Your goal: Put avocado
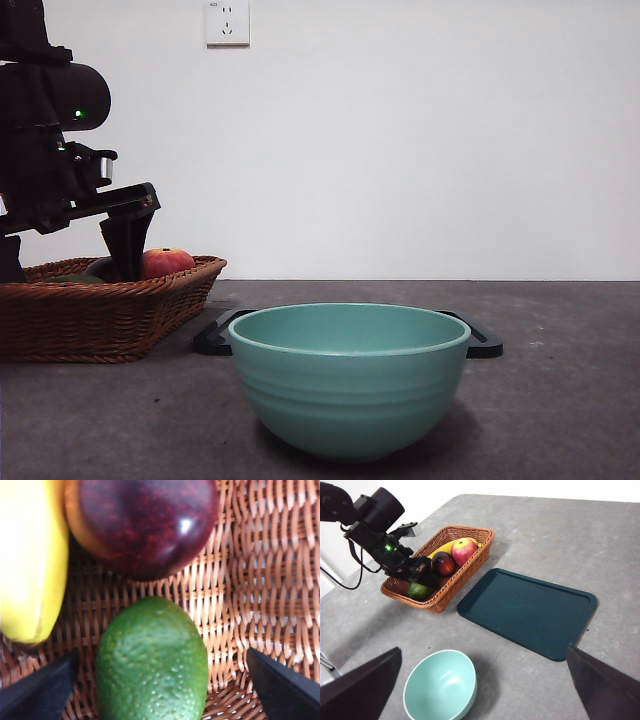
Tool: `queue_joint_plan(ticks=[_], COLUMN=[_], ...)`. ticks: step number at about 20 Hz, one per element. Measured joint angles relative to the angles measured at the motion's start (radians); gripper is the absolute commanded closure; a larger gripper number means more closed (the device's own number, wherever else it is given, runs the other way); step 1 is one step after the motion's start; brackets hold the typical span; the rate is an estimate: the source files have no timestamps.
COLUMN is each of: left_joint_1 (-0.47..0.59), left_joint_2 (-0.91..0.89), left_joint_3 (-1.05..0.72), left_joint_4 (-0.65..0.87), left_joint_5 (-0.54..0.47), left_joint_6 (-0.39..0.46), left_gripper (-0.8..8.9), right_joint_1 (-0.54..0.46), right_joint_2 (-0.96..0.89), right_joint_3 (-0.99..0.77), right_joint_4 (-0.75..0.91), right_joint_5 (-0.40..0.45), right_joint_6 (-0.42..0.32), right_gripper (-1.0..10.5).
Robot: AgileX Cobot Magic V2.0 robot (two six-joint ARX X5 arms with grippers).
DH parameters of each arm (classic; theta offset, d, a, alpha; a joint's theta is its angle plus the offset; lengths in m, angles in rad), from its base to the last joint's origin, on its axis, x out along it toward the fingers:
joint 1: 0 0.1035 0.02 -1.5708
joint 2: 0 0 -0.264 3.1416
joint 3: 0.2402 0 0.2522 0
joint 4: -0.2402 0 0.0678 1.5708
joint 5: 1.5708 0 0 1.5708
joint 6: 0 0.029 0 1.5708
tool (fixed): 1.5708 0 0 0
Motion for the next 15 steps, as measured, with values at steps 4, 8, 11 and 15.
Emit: queue_joint_plan(ticks=[4,8,11,15], left_joint_1=[0.0,0.0,0.0,-0.004], left_joint_2=[0.002,0.002,0.002,-0.027], left_joint_3=[0.0,0.001,0.025,0.107], left_joint_4=[-0.011,-0.016,-0.063,-0.169], left_joint_5=[0.0,0.0,-0.001,-0.002], left_joint_6=[-0.003,-0.006,-0.006,-0.006], left_gripper=[4.57,5.8,5.78,5.78], right_joint_1=[0.0,0.0,0.0,0.0], right_joint_2=[0.0,0.0,0.0,0.0], right_joint_3=[0.0,0.0,0.0,0.0], right_joint_4=[0.0,0.0,0.0,0.0], right_joint_5=[0.0,0.0,0.0,0.0], right_joint_6=[0.0,0.0,0.0,0.0], right_gripper=[4.0,4.0,4.0,4.0])
